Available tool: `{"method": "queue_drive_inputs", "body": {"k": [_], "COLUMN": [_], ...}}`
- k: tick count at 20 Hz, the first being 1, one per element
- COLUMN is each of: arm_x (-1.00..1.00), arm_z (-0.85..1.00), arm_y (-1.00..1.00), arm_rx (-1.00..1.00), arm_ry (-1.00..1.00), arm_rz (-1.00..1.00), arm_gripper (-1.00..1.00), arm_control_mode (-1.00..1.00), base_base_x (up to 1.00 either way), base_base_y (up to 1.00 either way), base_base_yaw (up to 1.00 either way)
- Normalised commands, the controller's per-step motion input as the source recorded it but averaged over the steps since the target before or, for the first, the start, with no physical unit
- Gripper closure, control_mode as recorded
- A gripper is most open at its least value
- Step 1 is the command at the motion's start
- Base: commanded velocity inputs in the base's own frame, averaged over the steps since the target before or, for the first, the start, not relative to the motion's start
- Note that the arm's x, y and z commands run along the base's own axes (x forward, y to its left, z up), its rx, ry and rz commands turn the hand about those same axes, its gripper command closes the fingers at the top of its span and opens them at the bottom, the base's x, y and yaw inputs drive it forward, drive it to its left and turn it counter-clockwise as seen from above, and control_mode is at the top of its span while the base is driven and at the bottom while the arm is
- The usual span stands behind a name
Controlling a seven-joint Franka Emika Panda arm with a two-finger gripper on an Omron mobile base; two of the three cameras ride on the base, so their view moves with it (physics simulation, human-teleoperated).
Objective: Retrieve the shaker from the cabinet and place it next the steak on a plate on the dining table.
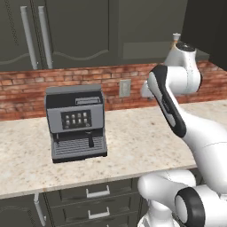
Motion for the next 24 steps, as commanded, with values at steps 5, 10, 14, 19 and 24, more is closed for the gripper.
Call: {"method": "queue_drive_inputs", "body": {"k": [5, 10, 14, 19, 24], "arm_x": [-0.25, -0.04, 0.00, 0.01, 0.04], "arm_z": [0.21, 0.32, 0.44, 0.51, 0.59], "arm_y": [-0.33, -0.31, -0.25, -0.26, -0.26], "arm_rx": [0.00, 0.00, 0.00, -0.03, -0.05], "arm_ry": [-0.22, -0.19, -0.14, -0.14, -0.15], "arm_rz": [-0.03, -0.06, -0.10, -0.09, -0.10], "arm_gripper": [-1.00, -1.00, -1.00, -1.00, -1.00], "arm_control_mode": [-1.00, -1.00, -1.00, -1.00, -1.00], "base_base_x": [0.00, 0.00, 0.00, 0.00, 0.00], "base_base_y": [0.00, 0.00, 0.00, 0.00, 0.00], "base_base_yaw": [0.00, 0.00, 0.00, 0.00, 0.00]}}
